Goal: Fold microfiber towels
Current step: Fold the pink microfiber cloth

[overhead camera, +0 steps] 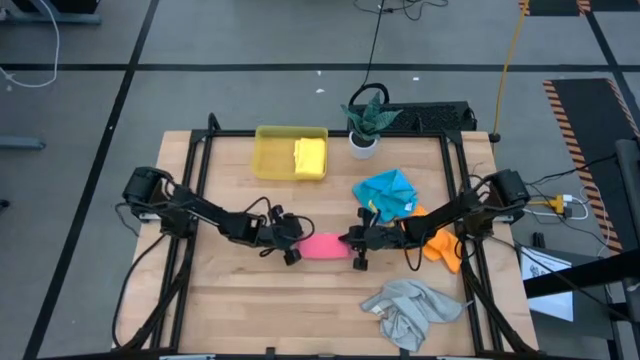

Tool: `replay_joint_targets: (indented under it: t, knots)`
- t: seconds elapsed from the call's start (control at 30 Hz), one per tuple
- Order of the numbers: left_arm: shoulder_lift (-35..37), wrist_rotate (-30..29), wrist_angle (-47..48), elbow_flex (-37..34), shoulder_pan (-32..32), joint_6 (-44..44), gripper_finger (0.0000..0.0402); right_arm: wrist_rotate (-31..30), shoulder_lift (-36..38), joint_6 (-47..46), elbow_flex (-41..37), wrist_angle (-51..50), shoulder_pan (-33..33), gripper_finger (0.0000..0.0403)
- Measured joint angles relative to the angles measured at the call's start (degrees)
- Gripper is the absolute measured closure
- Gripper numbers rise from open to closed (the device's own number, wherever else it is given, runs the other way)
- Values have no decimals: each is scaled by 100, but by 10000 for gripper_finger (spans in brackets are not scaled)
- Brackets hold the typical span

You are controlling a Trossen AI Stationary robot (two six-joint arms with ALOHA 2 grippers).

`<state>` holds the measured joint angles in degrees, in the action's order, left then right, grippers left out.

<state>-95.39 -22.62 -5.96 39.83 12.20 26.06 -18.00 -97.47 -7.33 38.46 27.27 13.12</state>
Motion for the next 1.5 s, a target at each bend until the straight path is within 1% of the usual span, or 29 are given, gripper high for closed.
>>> replay_joint_targets:
  t: [0.13, 0.2, 0.27, 0.3, 0.33, 0.37, 0.43, 0.5, 0.53, 0.63, 0.7, 0.8, 0.87, 0.97, 1.03, 1.1, 1.2, 1.33, 1.5]
  knots:
    - [468, -460, 163, 2, 134, -53, 392, -4, 345, -37, -2, -372, 84, 369]
    - [604, -572, -24, 2, 200, -284, 397, 52, 460, -126, 0, -468, 136, 352]
    - [596, -615, -595, 2, 230, -604, 398, 471, 525, -246, 0, -486, 195, 336]
    - [581, -586, -858, 2, 220, -779, 397, 845, 529, -253, 0, -438, 220, 329]
    - [515, -465, -1229, 2, 180, -995, 396, 1250, 528, -244, 0, -372, 251, 324]
    - [409, -211, -1613, 12, 124, -1214, 396, 1597, 505, -248, 0, -328, 284, 320]
    - [209, 370, -1933, 14, -7, -1519, 398, 1915, 359, -375, 0, -99, 351, 316]
    - [-56, 726, -2181, -1, -135, -1559, 399, 1950, 172, -489, 0, 50, 385, 316]
    - [-187, 783, -2281, 11, -187, -1539, 397, 1916, 65, -533, 0, 115, 381, 317]
    - [-496, 721, -2266, 1, -304, -1420, 396, 1492, -177, -550, 0, 85, 316, 324]
    - [-632, 398, -2022, 4, -342, -1064, 399, 1213, -275, -519, -2, 77, 225, 329]
    - [-628, 56, -1525, 5, -347, -753, 397, 893, -312, -518, -2, 142, 32, 334]
    - [-502, -153, -953, 1, -266, -540, 396, 747, -307, -512, 0, 208, -147, 338]
    - [-234, -540, -340, 13, -28, -218, 399, 752, -324, -310, 1, 264, -434, 342]
    - [3, -902, 236, 7, 178, 62, 397, 783, -443, -213, 54, 416, -593, 344]
    - [243, -1235, 664, 7, 409, 334, 394, 1051, -654, -77, 135, 630, -747, 346]
    - [632, -1553, 1297, 0, 737, 713, 398, 1335, -1124, 87, 505, 925, -899, 346]
    - [921, -1656, 1490, 0, 1068, 890, 395, 1347, -1756, 311, 1221, 911, -1052, 346]
    - [917, -1406, 1360, 4, 1255, 732, 394, 1322, -2241, 387, 1938, 935, -1275, 346]
